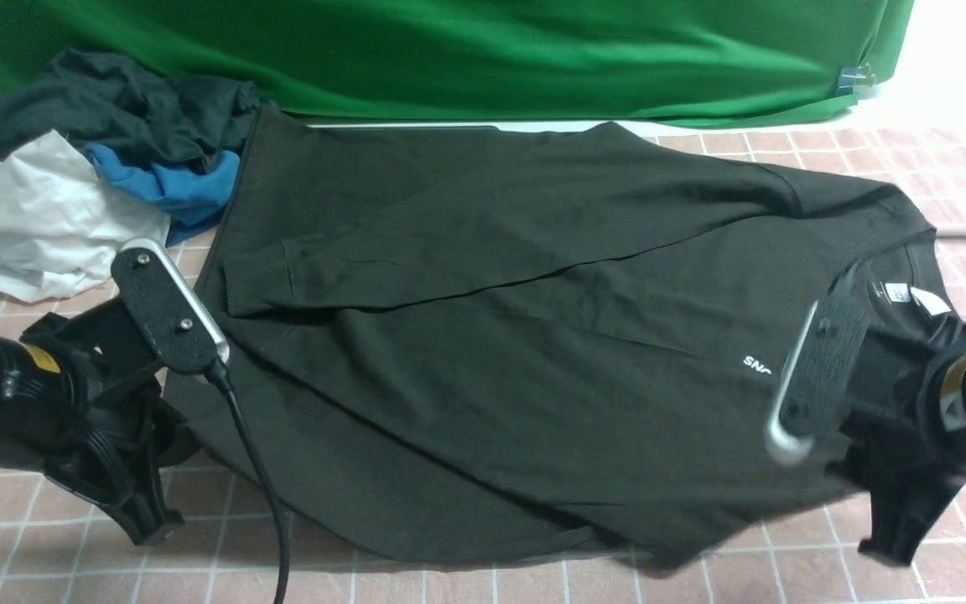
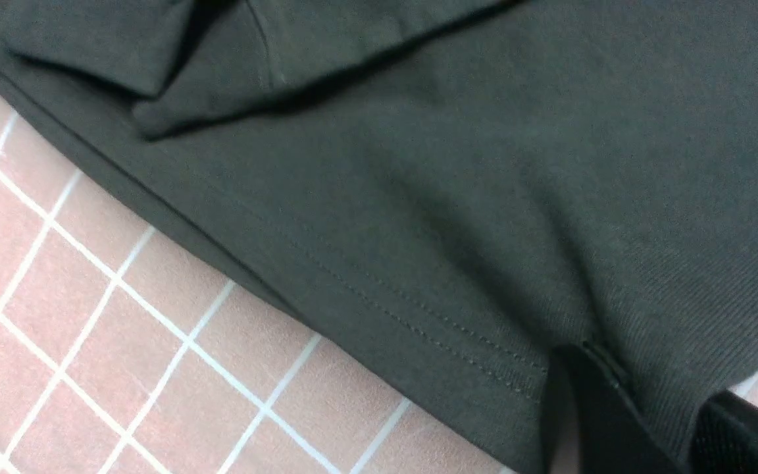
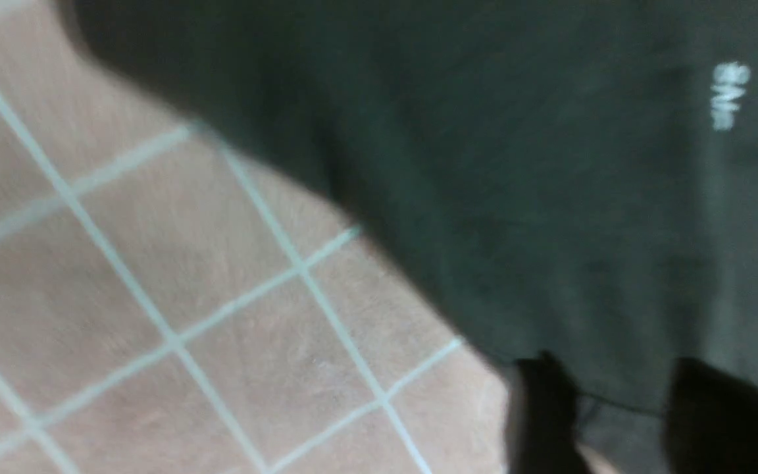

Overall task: Fold a long-sleeved shirt over a pink coffee tablecloth.
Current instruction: 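Grasp the near edge of the shirt at its hem and shoulder corners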

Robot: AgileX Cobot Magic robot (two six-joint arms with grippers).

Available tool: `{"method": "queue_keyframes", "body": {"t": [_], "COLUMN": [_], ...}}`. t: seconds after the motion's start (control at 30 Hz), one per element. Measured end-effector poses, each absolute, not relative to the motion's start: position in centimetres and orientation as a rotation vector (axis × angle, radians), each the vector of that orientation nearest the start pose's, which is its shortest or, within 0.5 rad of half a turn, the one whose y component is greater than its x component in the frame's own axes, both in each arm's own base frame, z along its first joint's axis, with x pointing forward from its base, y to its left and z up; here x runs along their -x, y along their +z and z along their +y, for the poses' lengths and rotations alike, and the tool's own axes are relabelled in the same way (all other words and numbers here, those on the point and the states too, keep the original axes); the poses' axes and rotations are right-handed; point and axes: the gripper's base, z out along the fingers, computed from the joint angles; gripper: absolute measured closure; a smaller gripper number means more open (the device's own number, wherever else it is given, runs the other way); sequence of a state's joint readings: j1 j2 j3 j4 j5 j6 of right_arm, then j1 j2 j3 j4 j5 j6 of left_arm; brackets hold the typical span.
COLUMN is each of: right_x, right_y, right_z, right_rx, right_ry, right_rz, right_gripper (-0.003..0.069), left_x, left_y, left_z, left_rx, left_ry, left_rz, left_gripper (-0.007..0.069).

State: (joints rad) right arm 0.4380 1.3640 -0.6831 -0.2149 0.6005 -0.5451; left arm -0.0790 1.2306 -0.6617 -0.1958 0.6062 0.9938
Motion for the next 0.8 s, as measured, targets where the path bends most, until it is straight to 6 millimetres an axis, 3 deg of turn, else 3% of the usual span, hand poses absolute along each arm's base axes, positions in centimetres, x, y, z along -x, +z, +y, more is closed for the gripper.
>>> {"method": "queue_keyframes", "body": {"t": [0.07, 0.13, 0.4, 0.7, 0.8], "right_x": [-21.6, -21.9, -23.5, -24.2, -24.4], "right_y": [18.9, 18.1, 15.8, 14.8, 14.8], "right_z": [8.7, 8.4, 6.6, 6.8, 6.9], "right_rx": [1.629, 1.723, 1.815, 1.849, 1.852], "right_ry": [-0.264, -0.289, -0.336, -0.338, -0.342], "right_rz": [2.276, 2.243, 2.267, 2.210, 2.182], "right_gripper": [0.0233, 0.0194, 0.0230, 0.0244, 0.0291], "left_x": [-21.7, -21.9, -22.1, -22.0, -22.0], "left_y": [22.8, 23.2, 23.4, 23.4, 23.4], "left_z": [-2.8, -2.9, -3.0, -3.0, -3.0], "left_rx": [-1.174, -1.157, -1.148, -1.148, -1.150], "left_ry": [0.091, 0.085, 0.082, 0.080, 0.076], "left_rz": [2.353, 2.343, 2.337, 2.338, 2.342], "left_gripper": [0.0585, 0.0585, 0.0585, 0.0585, 0.0585]}}
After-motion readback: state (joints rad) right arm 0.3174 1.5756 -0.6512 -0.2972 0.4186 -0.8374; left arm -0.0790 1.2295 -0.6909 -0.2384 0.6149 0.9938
